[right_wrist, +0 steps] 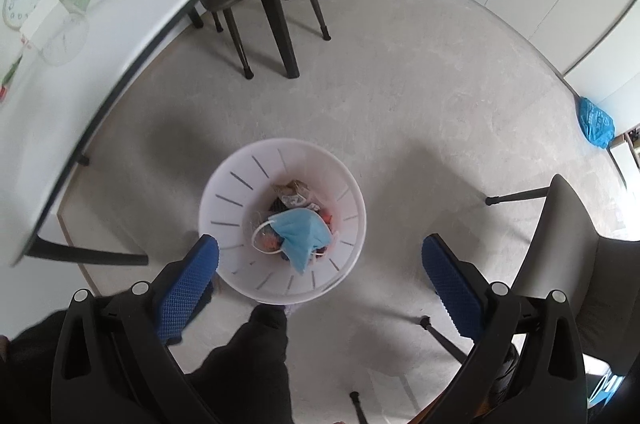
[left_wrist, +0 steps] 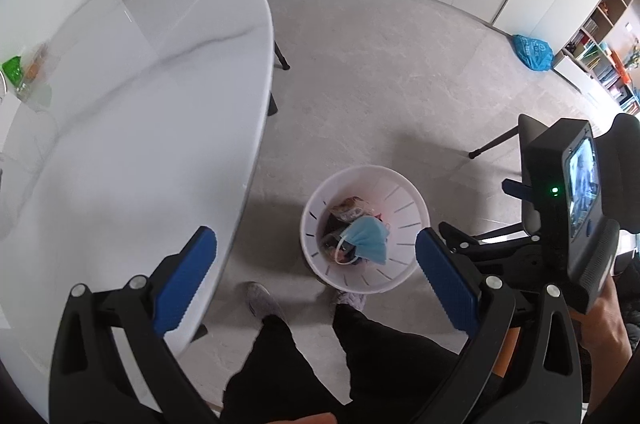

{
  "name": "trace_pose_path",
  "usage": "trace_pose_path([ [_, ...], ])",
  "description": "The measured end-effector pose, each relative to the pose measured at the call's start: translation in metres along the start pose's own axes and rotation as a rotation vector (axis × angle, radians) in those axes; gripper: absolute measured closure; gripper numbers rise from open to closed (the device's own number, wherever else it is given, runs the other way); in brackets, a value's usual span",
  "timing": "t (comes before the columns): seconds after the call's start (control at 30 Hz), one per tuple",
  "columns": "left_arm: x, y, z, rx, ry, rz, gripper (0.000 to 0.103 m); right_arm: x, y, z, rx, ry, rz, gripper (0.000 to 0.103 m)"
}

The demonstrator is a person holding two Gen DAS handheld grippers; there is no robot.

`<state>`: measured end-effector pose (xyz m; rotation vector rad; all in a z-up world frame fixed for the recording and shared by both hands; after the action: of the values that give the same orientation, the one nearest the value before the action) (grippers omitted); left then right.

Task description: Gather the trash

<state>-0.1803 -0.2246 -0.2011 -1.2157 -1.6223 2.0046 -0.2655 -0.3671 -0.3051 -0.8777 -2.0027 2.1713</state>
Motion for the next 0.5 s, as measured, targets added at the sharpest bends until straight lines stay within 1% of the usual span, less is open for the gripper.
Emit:
trace_pose_path([
  [0.1,-0.003,-0.005,-0.017,0.007,-0.013,0.004,0.008,-0.008,-0.004,-0.015,-0.003,0.012,-0.006,0.002],
  [0.23,-0.004,-0.008,-0.035,0.021,-0.022,0.004,0.008,-0.015,-0.005,-0.036,0.019,0.002,-0.013,0.002],
  [0.4,-0.007,-0.012,-0.057,0.039,-0.026,0.024,0.008,-0.025,-0.01,-0.062,0.042,-0.003,-0.011,0.002],
  [0.5,-0.014,-0.016,-0.077,0.035,-0.046,0.05,0.008,-0.038,-0.02,-0.078,0.05,0.001,0.007,0.002],
])
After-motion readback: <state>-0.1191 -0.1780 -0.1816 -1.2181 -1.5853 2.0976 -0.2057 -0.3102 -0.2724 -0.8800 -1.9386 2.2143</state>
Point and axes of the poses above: each gripper's, at about its wrist camera, not at the fingertips, and y roughly the way its jaws point, z to its right, x to its underside, the point moved 7 cm from there along y, roughly the way its jaws point, and after that the axes turned 5 degrees about z, right-handed, at the moved point
